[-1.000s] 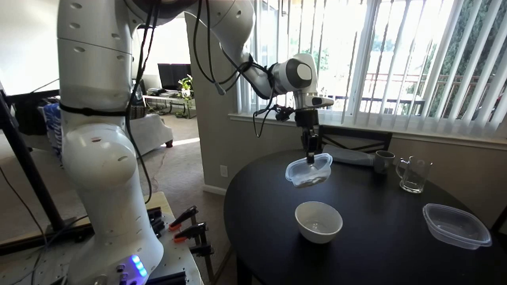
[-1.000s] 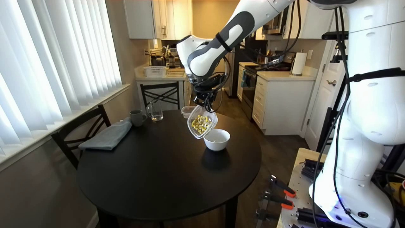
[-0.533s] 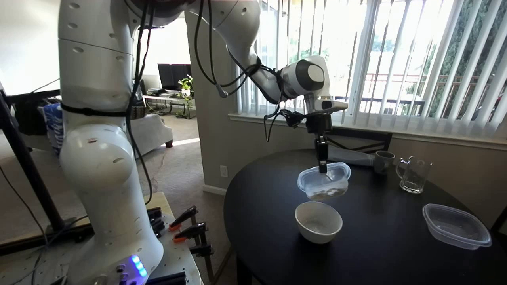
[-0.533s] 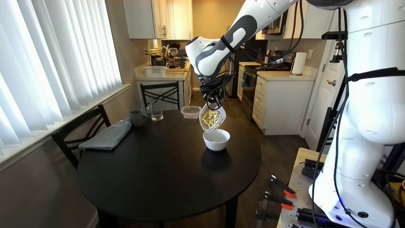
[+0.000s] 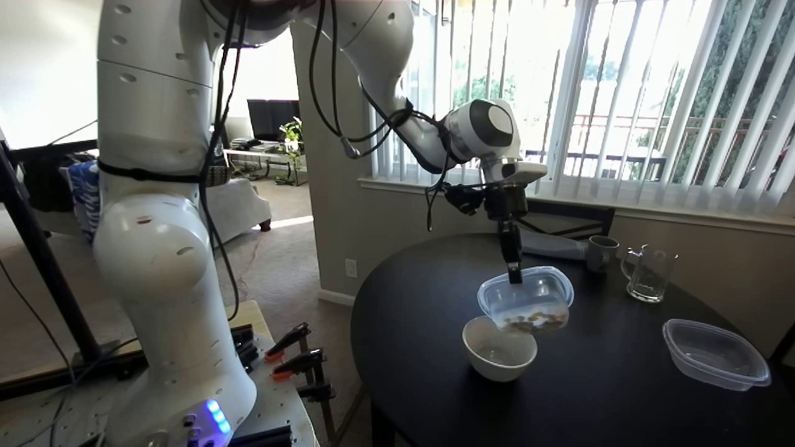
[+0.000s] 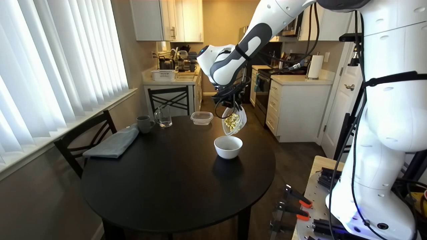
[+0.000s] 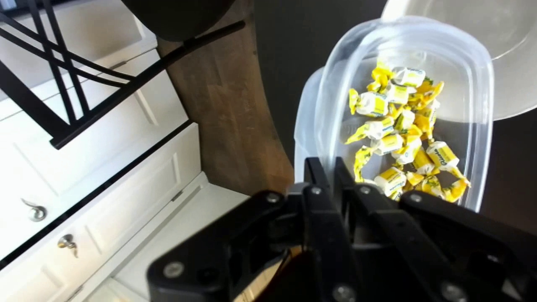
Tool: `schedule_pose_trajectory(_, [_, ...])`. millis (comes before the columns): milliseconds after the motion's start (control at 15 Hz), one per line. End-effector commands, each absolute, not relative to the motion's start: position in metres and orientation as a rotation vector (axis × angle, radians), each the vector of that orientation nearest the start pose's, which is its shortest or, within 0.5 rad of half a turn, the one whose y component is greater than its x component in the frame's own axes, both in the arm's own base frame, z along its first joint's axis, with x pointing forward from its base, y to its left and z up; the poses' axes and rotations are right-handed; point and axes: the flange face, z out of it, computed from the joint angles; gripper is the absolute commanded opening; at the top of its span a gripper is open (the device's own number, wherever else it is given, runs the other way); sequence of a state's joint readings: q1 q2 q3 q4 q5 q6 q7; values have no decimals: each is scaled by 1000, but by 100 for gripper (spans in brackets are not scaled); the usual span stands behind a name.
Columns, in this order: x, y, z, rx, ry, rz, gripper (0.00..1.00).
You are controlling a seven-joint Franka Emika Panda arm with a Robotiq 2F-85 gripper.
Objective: Pour the contents in the container into the bowl
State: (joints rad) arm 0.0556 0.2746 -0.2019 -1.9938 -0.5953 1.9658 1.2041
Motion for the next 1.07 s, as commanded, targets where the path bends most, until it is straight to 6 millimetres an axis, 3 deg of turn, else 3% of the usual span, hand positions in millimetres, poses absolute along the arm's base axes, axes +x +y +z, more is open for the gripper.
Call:
schedule_pose_trajectory(0, [557,-109,317,1998,-1261,95,5])
schedule_pose_trajectory(267, [547,-87,317,1795,-1208,129,5])
schedule_pose_trajectory(667, [542,-37,308,1688,-1069,104,5])
schedule_pose_trajectory(1000, [548,-21,304,1637,-1005,108,5])
